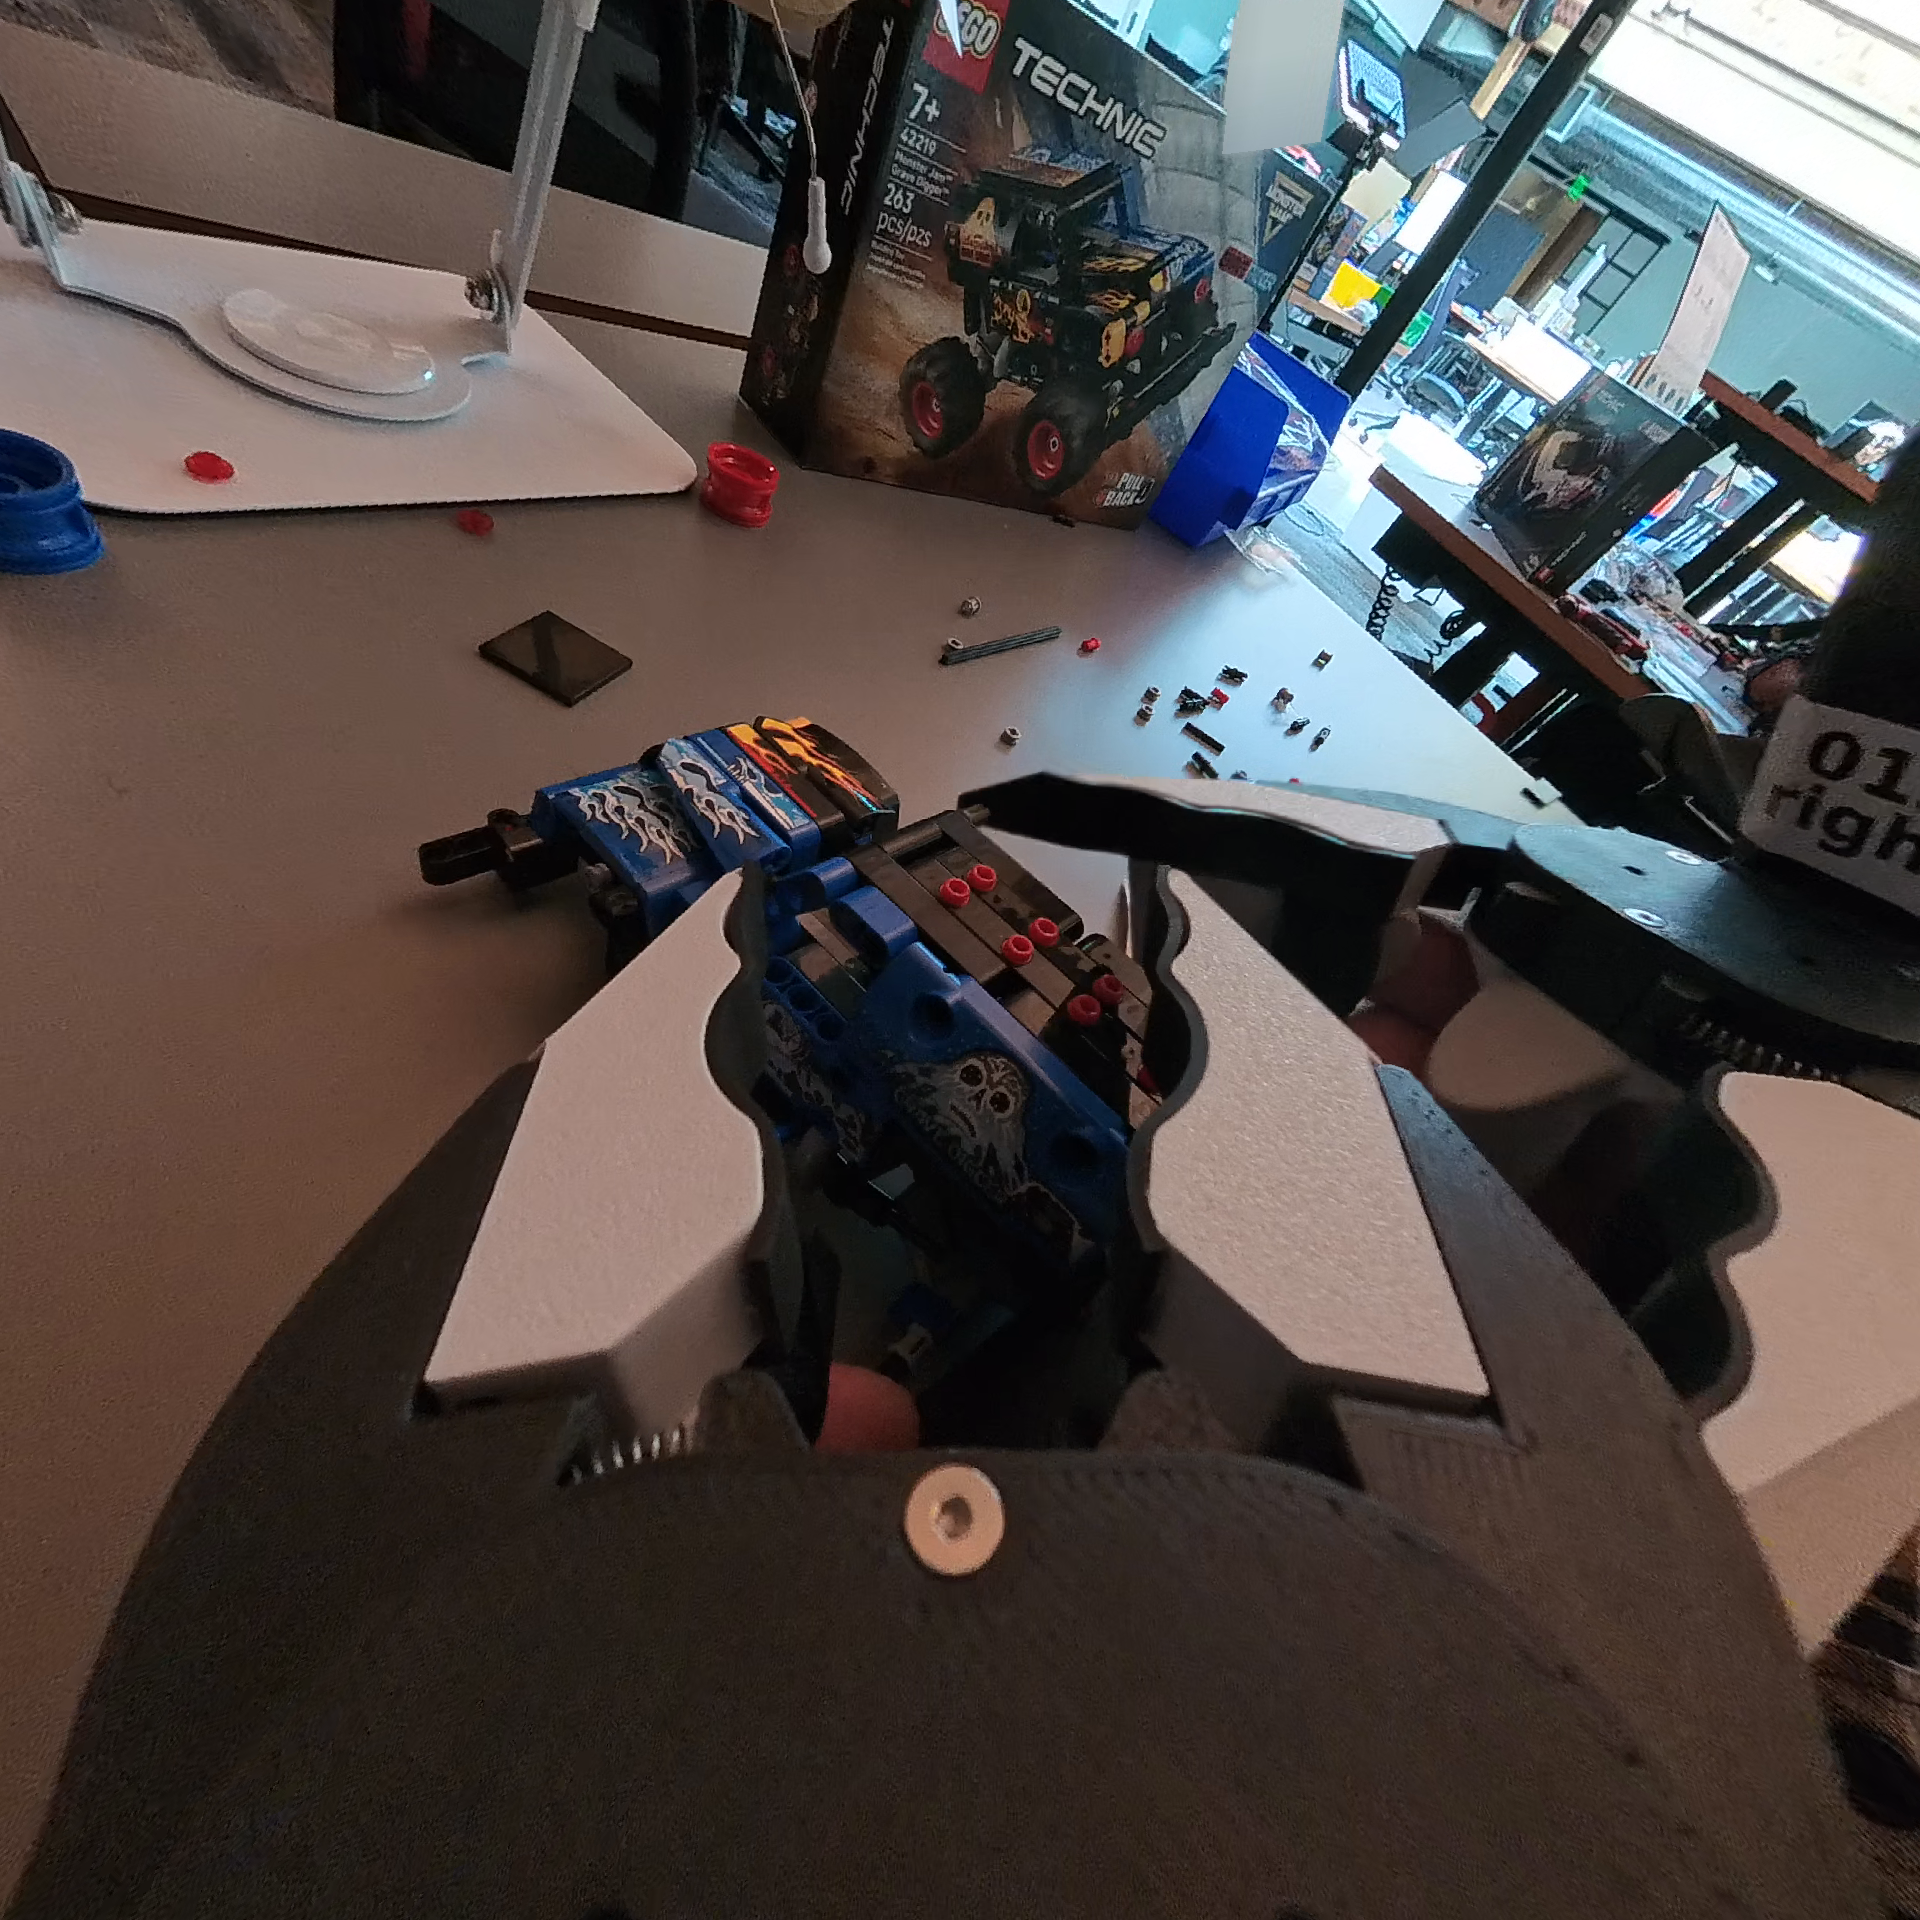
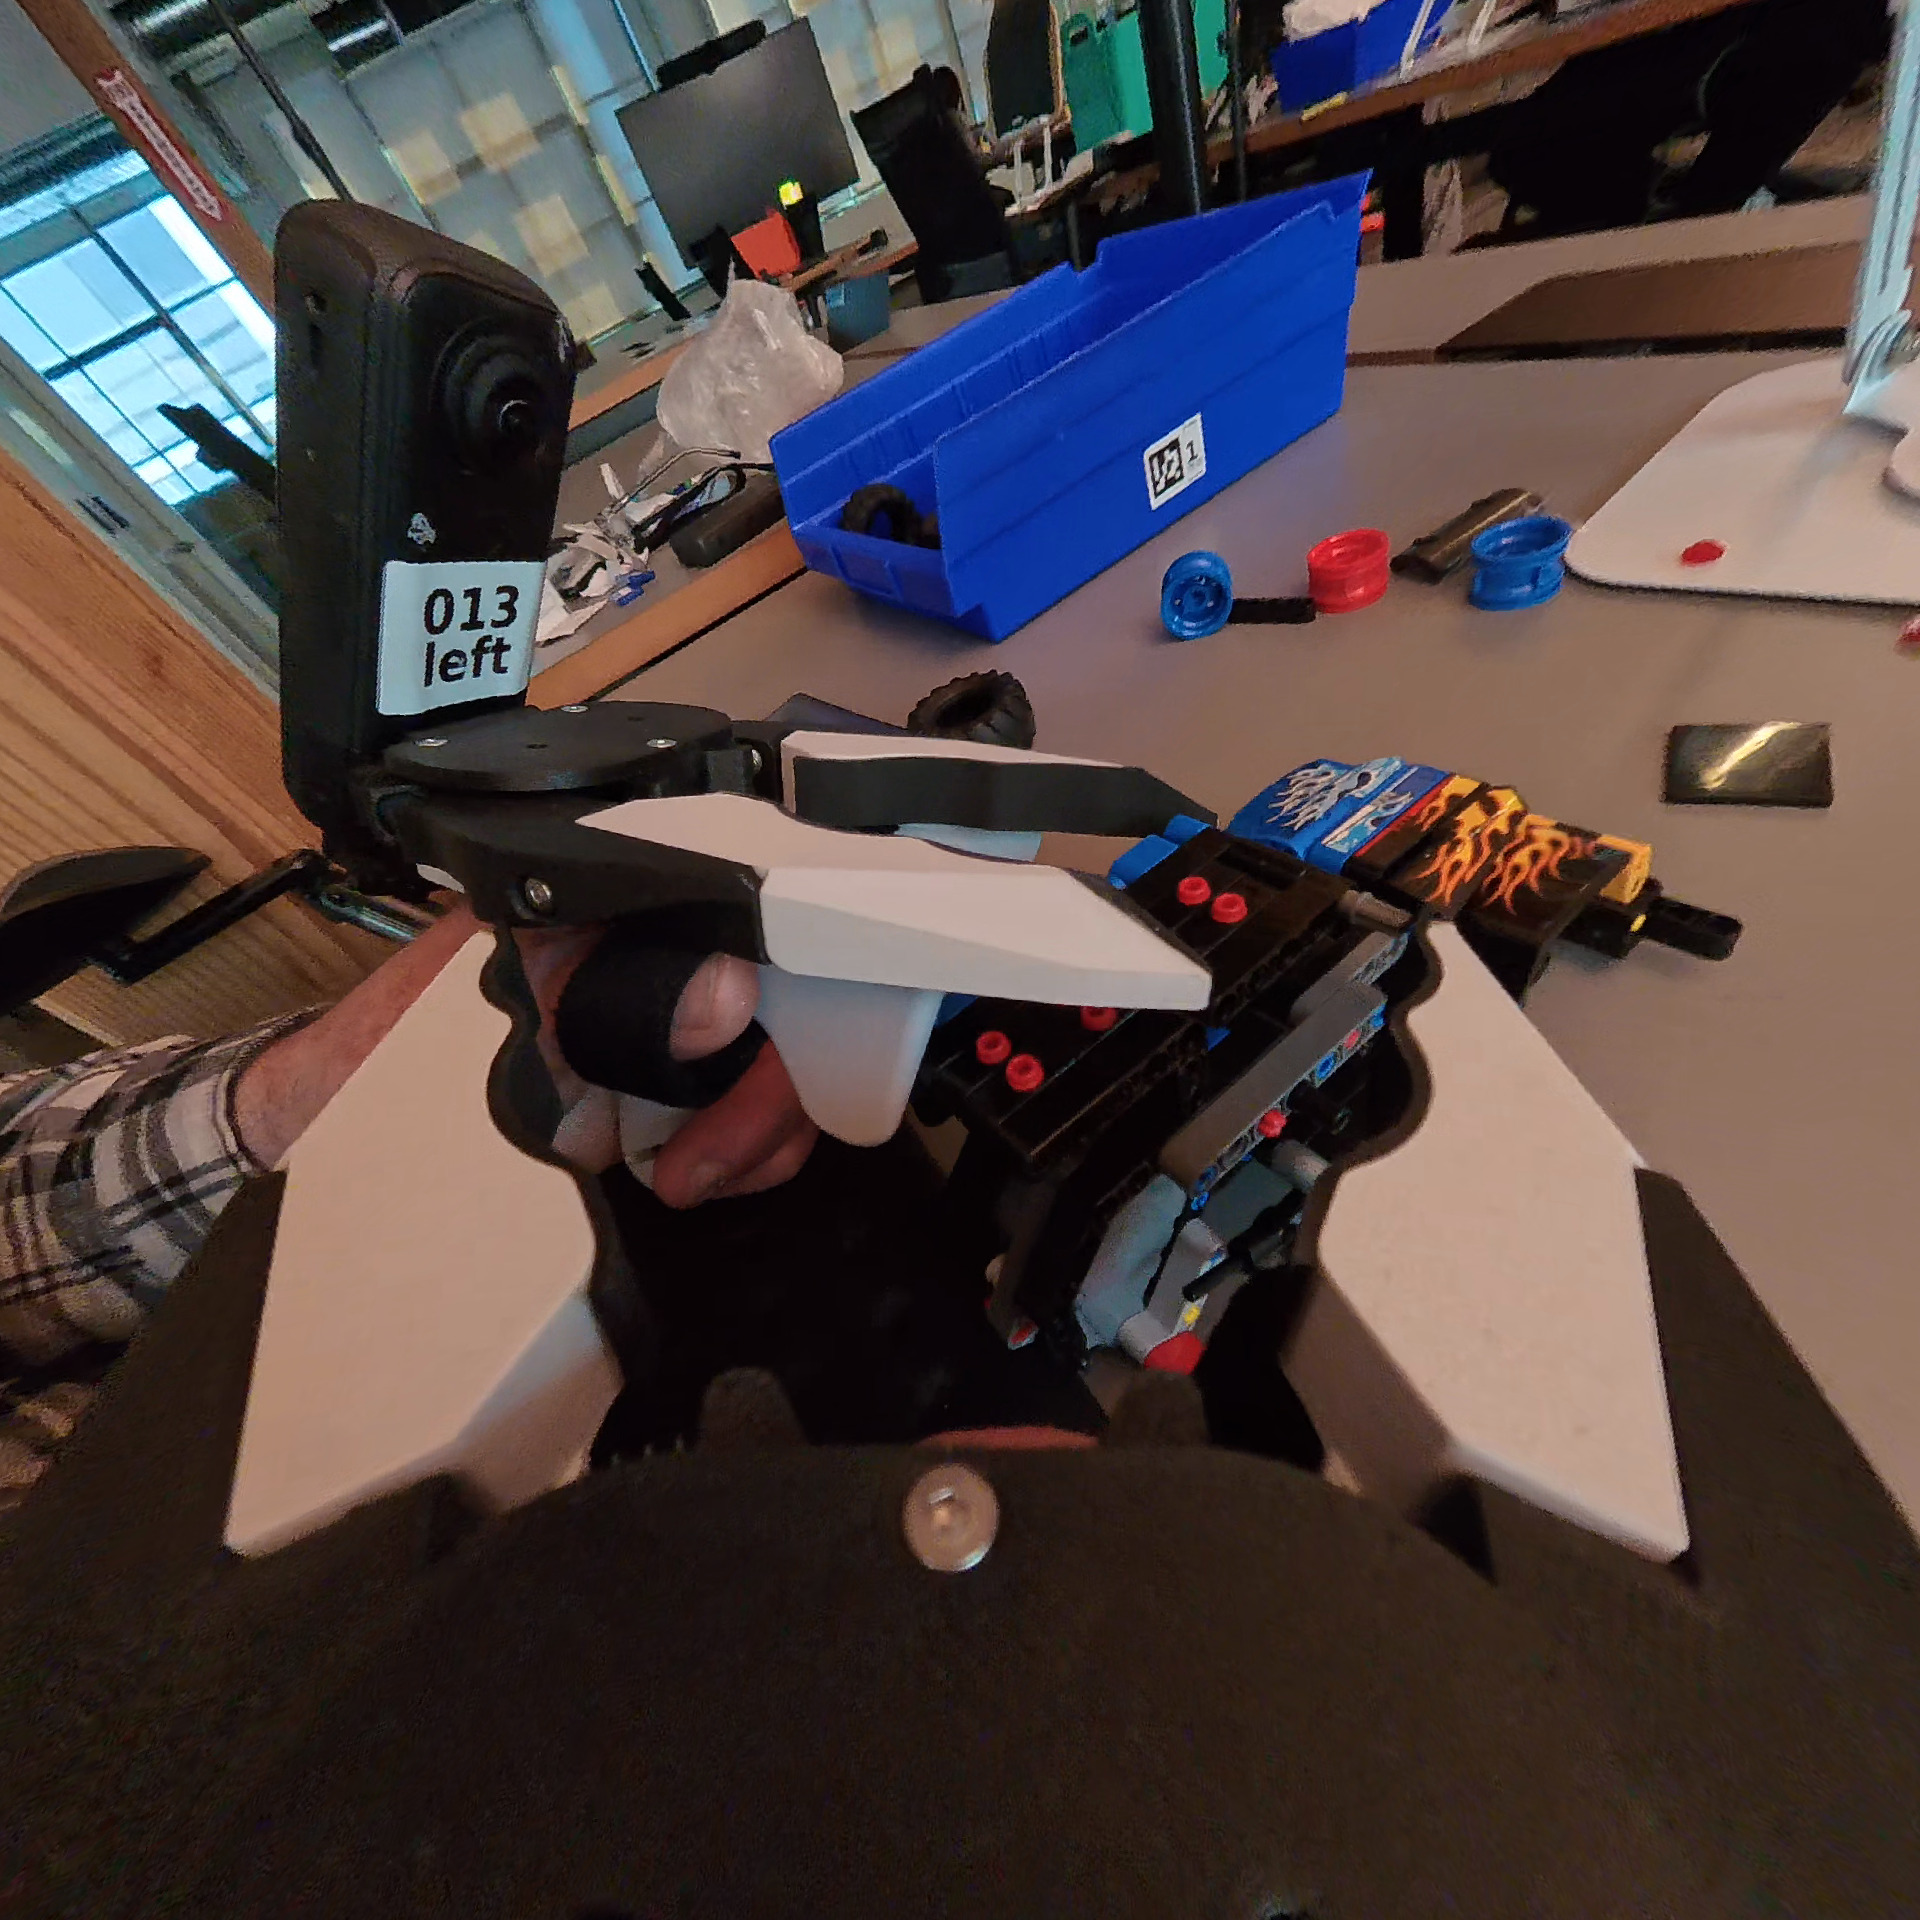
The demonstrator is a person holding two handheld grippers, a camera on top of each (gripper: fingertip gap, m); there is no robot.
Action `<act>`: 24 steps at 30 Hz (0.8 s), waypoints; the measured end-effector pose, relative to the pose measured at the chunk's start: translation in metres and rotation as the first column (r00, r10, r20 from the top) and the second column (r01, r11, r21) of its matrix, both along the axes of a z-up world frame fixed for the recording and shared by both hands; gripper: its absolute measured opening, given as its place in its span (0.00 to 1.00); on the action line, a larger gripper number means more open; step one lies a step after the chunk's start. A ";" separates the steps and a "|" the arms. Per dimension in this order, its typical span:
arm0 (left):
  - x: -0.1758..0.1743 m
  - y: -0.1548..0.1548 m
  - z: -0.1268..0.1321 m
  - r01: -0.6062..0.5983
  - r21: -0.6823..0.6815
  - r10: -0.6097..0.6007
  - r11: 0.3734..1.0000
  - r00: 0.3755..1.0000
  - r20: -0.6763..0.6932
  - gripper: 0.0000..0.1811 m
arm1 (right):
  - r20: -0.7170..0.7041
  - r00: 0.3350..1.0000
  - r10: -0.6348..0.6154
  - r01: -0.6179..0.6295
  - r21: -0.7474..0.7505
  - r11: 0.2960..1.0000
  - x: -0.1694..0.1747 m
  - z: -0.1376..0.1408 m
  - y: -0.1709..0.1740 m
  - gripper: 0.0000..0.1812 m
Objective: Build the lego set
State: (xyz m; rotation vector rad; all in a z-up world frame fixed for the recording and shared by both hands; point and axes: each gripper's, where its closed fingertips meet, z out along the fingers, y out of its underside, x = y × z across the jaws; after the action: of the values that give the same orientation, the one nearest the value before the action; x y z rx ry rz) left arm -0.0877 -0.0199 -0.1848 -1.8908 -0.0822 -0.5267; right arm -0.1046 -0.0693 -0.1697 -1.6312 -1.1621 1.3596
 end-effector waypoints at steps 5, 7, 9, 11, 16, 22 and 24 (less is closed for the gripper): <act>0.002 0.001 -0.002 0.015 -0.010 -0.015 1.000 1.000 0.002 0.41 | 0.001 1.000 0.011 -0.011 -0.012 1.000 0.000 -0.001 -0.001 0.86; 0.003 0.001 -0.002 0.017 -0.013 -0.017 1.000 1.000 -0.004 0.41 | 0.001 1.000 0.012 -0.012 -0.002 1.000 -0.001 -0.001 -0.002 0.86; 0.003 0.001 -0.003 0.018 -0.015 -0.018 1.000 1.000 -0.008 0.42 | 0.012 1.000 0.011 -0.011 0.017 1.000 -0.002 -0.002 -0.003 0.87; 0.003 0.001 -0.003 0.013 -0.015 -0.013 1.000 1.000 -0.019 0.42 | 0.035 0.999 0.010 -0.012 0.042 0.999 -0.003 -0.005 -0.004 0.86; 0.006 0.001 -0.006 0.008 -0.021 -0.010 1.000 0.997 -0.083 0.45 | 0.078 0.997 0.019 -0.024 0.064 0.998 -0.002 -0.010 -0.005 0.87; 0.008 0.001 -0.007 0.006 -0.018 -0.008 1.000 0.994 -0.105 0.45 | 0.100 0.994 0.039 -0.047 0.080 0.996 -0.002 -0.012 -0.007 0.87; 0.008 0.001 -0.007 0.009 -0.020 -0.011 1.000 0.994 -0.108 0.45 | 0.104 0.994 0.044 -0.053 0.085 0.995 -0.002 -0.012 -0.008 0.87</act>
State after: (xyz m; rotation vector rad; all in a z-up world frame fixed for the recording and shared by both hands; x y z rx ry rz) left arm -0.0794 -0.0190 -0.1918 -1.9356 -0.0065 -0.4303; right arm -0.1062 -0.0771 -0.1818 -1.6349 -1.3107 1.2501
